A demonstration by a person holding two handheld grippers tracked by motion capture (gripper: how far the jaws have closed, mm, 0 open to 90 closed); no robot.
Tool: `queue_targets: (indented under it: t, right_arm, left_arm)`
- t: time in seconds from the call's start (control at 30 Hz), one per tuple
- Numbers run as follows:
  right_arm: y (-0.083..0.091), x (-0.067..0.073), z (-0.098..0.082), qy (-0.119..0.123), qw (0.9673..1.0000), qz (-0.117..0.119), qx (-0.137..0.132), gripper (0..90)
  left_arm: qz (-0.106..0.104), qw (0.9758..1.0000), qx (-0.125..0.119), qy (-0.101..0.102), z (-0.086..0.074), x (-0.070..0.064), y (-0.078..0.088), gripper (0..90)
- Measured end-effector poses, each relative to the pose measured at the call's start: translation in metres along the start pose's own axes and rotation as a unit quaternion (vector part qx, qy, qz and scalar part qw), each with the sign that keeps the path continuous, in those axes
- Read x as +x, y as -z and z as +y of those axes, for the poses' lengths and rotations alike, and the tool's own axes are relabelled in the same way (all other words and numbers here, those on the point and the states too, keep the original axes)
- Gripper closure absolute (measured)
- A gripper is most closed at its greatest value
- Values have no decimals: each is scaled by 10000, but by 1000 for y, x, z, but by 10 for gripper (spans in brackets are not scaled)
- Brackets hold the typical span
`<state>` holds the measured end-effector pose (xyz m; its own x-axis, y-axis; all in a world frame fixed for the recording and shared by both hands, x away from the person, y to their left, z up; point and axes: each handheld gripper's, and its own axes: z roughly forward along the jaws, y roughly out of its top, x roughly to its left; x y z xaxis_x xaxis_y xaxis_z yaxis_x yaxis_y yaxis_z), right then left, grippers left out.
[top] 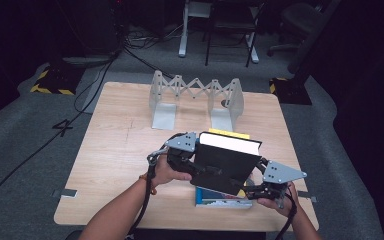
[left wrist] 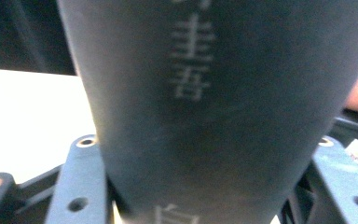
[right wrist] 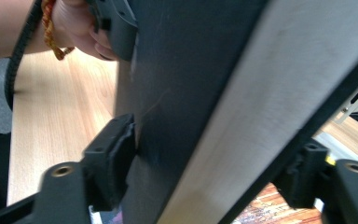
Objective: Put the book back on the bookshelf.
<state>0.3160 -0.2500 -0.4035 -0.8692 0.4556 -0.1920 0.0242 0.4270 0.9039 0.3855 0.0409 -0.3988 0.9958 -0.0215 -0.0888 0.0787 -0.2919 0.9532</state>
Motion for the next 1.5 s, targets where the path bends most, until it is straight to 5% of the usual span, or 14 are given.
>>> queue_targets:
  t: [0.13, 0.53, 0.83, 1.13, 1.5]
  right_arm:
    - [-1, 0, -1, -16, 10000, -30, 92, 254]
    - [21, -21, -27, -123, 9955, 20, 942, 212]
    - [40, -47, -52, -619, 9902, -727, 1016, 226]
    - [42, -58, -62, -871, 9841, -1113, 1076, 231]
    - [35, -62, -71, -961, 9794, -1240, 1270, 236]
  left_arm:
    - [-11, 9999, -56, 117, -2, -4, 2, 523]
    - [483, 9984, -157, 244, 5, -23, 16, 535]
    - [1430, 9891, -179, 303, 6, -22, 48, 537]
    - [2287, 9731, -87, 272, 4, -13, 75, 537]
    - [3225, 9448, 159, 555, -12, 12, 103, 538]
